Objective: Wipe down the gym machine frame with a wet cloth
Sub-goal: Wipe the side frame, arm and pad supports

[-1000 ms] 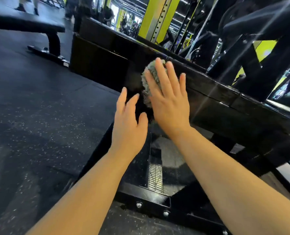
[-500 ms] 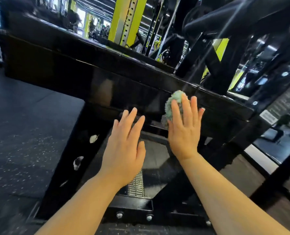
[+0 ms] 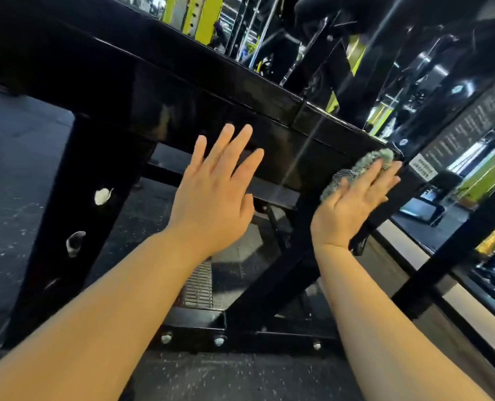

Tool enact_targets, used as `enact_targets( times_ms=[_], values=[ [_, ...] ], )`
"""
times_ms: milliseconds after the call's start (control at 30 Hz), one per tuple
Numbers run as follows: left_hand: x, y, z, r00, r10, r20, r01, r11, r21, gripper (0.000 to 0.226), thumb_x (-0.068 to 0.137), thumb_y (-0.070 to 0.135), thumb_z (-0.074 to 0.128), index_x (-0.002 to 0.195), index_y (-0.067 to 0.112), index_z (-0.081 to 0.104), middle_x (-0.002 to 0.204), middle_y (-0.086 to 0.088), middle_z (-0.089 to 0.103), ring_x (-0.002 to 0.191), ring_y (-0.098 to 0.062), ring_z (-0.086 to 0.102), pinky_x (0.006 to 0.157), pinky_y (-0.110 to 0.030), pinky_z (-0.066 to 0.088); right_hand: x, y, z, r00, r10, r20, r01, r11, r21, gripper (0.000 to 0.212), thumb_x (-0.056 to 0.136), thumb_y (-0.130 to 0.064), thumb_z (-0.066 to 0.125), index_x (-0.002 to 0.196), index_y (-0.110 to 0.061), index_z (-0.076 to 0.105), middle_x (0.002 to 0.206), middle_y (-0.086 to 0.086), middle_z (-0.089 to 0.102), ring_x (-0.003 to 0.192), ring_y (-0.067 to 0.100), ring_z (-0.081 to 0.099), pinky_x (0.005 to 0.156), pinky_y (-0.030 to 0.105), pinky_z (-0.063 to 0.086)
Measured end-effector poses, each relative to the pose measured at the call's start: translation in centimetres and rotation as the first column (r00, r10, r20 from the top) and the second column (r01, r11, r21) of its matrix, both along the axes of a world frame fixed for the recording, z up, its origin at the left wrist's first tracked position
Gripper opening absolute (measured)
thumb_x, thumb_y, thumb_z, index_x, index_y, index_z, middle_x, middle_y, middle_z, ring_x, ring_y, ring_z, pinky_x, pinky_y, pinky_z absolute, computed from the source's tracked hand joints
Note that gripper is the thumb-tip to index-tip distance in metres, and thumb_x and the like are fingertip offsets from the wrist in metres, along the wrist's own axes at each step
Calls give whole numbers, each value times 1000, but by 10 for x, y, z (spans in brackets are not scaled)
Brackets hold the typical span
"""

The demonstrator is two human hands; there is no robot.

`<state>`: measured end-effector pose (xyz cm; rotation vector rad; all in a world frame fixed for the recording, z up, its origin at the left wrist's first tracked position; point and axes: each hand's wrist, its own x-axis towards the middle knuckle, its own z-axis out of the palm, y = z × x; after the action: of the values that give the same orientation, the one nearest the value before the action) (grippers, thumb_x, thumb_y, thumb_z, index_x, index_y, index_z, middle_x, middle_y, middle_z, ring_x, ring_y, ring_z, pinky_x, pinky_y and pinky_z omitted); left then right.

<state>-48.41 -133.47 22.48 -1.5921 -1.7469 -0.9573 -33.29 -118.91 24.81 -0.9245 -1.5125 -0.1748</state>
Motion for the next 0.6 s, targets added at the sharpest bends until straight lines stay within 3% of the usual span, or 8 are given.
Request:
enact_targets(
  times_ms=[67, 100, 233, 333, 433, 533, 600],
  values=[
    [-4, -1, -1, 1000, -10, 2, 10, 1000, -1, 58, 84, 28, 34, 138, 7, 44, 153, -14, 27, 142, -33, 19, 113, -52, 12, -22, -10, 2, 988, 29, -153, -37, 998, -52, 57, 98, -17, 36, 149, -2, 16, 158, 19, 4, 146, 34, 0, 114, 44, -8],
    [-7, -3, -5, 1000, -11, 13, 11, 1000, 5, 58, 84, 28, 35, 138, 7, 44, 153, -14, 26, 142, -32, 18, 113, -52, 12, -36, -17, 1, 988, 60, -139, -66, 997, -33, 57, 98, -18, 36, 149, -3, 17, 158, 19, 5, 146, 32, 1, 115, 41, -10],
    [3, -5, -14, 998, -9, 64, 8, 1000, 23, 55, 83, 22, 45, 136, 6, 46, 152, -16, 26, 142, -36, 16, 113, -50, 11, -52, -30, -16, 969, 114, 217, -155, 971, 181, 49, 102, -25, 33, 145, -2, 28, 153, 21, 21, 143, 38, 10, 117, 42, -5],
    [35, 14, 5, 984, -53, -171, 40, 996, -81, 59, 83, 24, 47, 140, 7, 42, 153, -17, 25, 141, -37, 20, 113, -50, 15, -13, -5, -2, 997, 54, 55, -57, 997, 60, 51, 102, -24, 31, 148, -4, 22, 156, 19, 14, 145, 37, 4, 115, 40, -6],
    [60, 34, 32, 948, -95, -304, 25, 974, -226, 64, 94, 33, 38, 151, 16, 14, 159, -12, -5, 146, -32, -5, 116, -47, -1, 22, 8, -3, 995, -20, -100, 4, 988, -153, 54, 101, -19, 32, 150, -6, 13, 159, 14, 2, 146, 34, -4, 116, 41, -4],
    [65, 44, 42, 929, -40, -367, -65, 960, -271, 65, 97, 37, 29, 151, 19, -1, 157, -9, -19, 144, -28, -17, 116, -43, -10, 26, 0, -32, 998, 56, -18, -58, 987, -149, 55, 100, -18, 33, 149, -8, 10, 158, 15, -1, 145, 32, -7, 115, 28, -12],
    [60, 44, 39, 928, -41, -370, -56, 967, -248, 64, 96, 36, 31, 151, 19, 4, 158, -9, -15, 145, -28, -15, 116, -42, -10, 25, 2, -27, 997, 79, 5, -78, 990, -119, 55, 99, -18, 33, 148, -6, 11, 158, 17, 0, 145, 33, -6, 115, 33, -11]
  ],
)
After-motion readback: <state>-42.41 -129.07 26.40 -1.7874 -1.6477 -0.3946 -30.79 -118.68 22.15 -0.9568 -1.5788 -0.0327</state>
